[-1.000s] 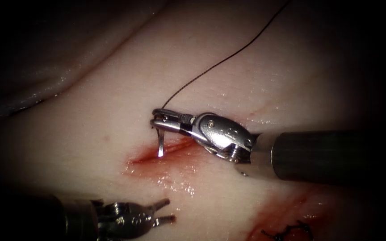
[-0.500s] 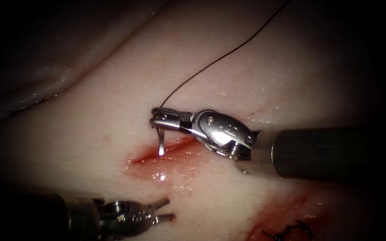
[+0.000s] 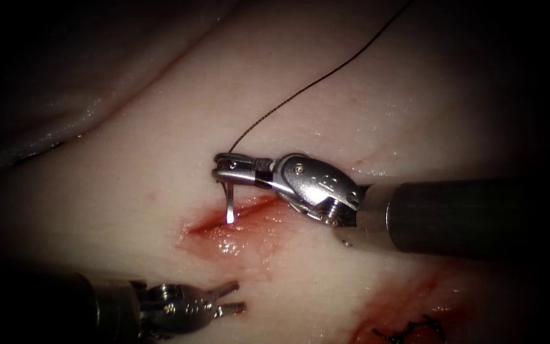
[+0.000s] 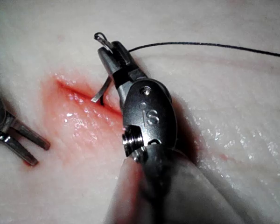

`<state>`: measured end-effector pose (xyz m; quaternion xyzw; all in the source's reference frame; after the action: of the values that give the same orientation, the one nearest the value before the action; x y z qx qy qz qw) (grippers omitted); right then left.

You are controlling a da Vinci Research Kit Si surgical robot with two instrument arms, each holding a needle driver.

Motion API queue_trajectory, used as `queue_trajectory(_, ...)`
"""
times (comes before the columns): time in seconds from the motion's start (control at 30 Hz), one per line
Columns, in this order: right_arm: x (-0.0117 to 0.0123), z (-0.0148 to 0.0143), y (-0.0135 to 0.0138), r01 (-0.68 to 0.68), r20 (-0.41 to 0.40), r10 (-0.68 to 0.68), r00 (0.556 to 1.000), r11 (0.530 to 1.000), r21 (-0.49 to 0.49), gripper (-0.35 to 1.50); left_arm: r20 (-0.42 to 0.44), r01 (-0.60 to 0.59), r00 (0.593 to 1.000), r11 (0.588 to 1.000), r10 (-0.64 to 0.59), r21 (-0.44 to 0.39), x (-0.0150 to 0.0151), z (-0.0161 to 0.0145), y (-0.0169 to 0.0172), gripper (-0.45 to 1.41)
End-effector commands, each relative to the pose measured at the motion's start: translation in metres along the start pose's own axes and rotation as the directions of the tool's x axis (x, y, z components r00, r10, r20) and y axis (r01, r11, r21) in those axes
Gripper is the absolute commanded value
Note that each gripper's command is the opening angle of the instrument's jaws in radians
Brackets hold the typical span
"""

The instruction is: Wound Closure

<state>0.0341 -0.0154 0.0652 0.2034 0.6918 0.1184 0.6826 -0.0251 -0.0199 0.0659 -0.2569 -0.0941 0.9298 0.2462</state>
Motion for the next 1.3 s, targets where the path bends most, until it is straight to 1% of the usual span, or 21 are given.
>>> queue_trajectory(0.03,-0.0006,0.0008,-0.0001,-0.011,-0.002,0.011,1.000,1.000,0.007,-0.35,0.000,-0.001,1.000,1.000,0.001,-0.002,-0.0002,0.0008,0.0005,0.15)
queue_trajectory(0.1,-0.0006,0.0009,-0.0002,-0.050,0.000,0.050,0.999,0.999,0.011,-0.35,0.001,-0.003,1.000,1.000,0.003,-0.001,-0.0004,0.0010,0.0005,0.15)
queue_trajectory(0.2,-0.0006,0.0010,-0.0004,-0.056,0.003,0.056,0.998,0.998,0.009,-0.35,0.004,0.002,1.000,1.000,-0.002,-0.002,-0.0005,0.0010,0.0004,0.15)
queue_trajectory(0.47,-0.0006,0.0010,-0.0006,-0.144,0.011,0.144,0.989,0.989,0.023,-0.35,0.006,0.000,1.000,1.000,0.000,-0.005,-0.0006,0.0010,0.0003,0.14)
queue_trajectory(0.53,-0.0006,0.0011,-0.0007,-0.150,0.011,0.150,0.989,0.988,0.036,-0.35,0.006,-0.001,1.000,1.000,0.001,-0.005,-0.0006,0.0009,0.0003,0.14)
queue_trajectory(0.67,-0.0006,0.0010,-0.0008,-0.154,0.038,0.152,0.988,0.985,0.071,-0.35,0.006,-0.003,1.000,1.000,0.003,-0.007,-0.0008,0.0008,0.0002,0.14)
queue_trajectory(0.87,-0.0006,0.0011,-0.0013,-0.209,0.052,0.204,0.977,0.972,0.107,-0.35,0.005,-0.004,1.000,1.000,0.004,-0.007,-0.0009,0.0008,0.0001,0.12)
queue_trajectory(0.9,-0.0006,0.0012,-0.0016,-0.242,0.059,0.236,0.970,0.963,0.121,-0.35,0.005,-0.004,1.000,1.000,0.004,-0.008,-0.0009,0.0008,0.0001,0.12)
queue_trajectory(0.97,-0.0006,0.0013,-0.0018,-0.259,0.062,0.253,0.966,0.958,0.120,-0.35,0.005,-0.004,1.000,1.000,0.004,-0.008,-0.0009,0.0008,0.0001,0.12)
queue_trajectory(1.0,-0.0006,0.0013,-0.0020,-0.309,0.072,0.303,0.950,0.943,0.119,-0.35,0.005,-0.004,1.000,1.000,0.004,-0.008,-0.0009,0.0007,0.0001,0.12)
queue_trajectory(1.07,-0.0005,0.0013,-0.0021,-0.321,0.074,0.314,0.947,0.940,0.115,-0.35,0.005,-0.005,1.000,1.000,0.005,-0.008,-0.0010,0.0007,0.0001,0.12)
queue_trajectory(1.13,-0.0004,0.0013,-0.0024,-0.371,0.079,0.364,0.928,0.922,0.109,-0.35,0.005,-0.005,1.000,1.000,0.005,-0.008,-0.0010,0.0007,0.0000,0.12)
queue_trajectory(1.23,-0.0003,0.0013,-0.0027,-0.409,0.083,0.402,0.912,0.906,0.108,-0.35,0.005,-0.005,1.000,1.000,0.005,-0.009,-0.0010,0.0007,0.0000,0.12)
queue_trajectory(1.3,-0.0003,0.0013,-0.0028,-0.415,0.085,0.408,0.909,0.903,0.108,-0.35,0.005,-0.005,1.000,1.000,0.005,-0.009,-0.0010,0.0007,0.0000,0.12)
